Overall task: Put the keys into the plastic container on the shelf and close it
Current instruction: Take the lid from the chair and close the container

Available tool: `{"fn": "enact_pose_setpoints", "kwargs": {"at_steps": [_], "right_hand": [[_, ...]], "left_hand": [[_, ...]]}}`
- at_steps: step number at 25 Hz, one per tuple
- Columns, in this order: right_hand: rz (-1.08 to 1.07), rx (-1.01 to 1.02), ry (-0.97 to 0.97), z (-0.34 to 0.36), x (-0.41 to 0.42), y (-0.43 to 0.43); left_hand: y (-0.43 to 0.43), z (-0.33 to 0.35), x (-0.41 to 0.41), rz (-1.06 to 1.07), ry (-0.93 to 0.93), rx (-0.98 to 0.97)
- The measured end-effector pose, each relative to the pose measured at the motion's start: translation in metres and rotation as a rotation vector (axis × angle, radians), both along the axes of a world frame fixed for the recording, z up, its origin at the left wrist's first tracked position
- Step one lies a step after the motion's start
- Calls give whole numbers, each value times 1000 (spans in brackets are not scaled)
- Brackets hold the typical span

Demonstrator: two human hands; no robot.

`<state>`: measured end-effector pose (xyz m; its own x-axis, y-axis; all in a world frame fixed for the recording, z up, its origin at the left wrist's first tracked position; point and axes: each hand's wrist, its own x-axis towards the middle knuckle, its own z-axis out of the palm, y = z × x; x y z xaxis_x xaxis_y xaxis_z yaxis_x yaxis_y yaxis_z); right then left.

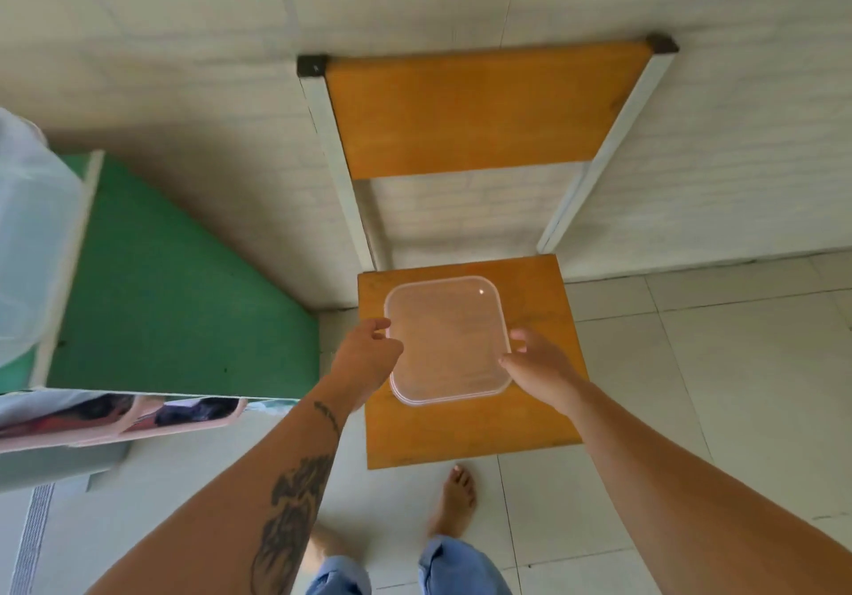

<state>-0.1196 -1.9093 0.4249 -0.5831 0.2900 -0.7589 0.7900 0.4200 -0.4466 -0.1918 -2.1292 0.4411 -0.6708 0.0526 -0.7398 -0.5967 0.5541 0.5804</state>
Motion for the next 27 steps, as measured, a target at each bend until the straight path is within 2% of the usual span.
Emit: {"fn": "enact_pose_setpoints", "kwargs": {"at_steps": [7, 10, 13, 18, 24, 27], "right_hand": [[-90, -25, -1, -92, -20, 11], [-183, -7, 34, -115, -24, 4], [-268, -50, -11, -120, -17, 3], [-389, -169, -40, -85, -5, 1], [-475, -106, 169, 5, 11, -11], [-457, -44, 298, 57, 21, -22]], "left_hand": [[20, -98, -3, 89, -64, -59], [21, -115, 4, 116, -52, -44], [15, -111, 10, 162, -78, -6], [4, -62, 9, 155, -63, 36], [-15, 39, 15, 71, 79, 68], [-26, 93, 28, 103, 148, 95]]}}
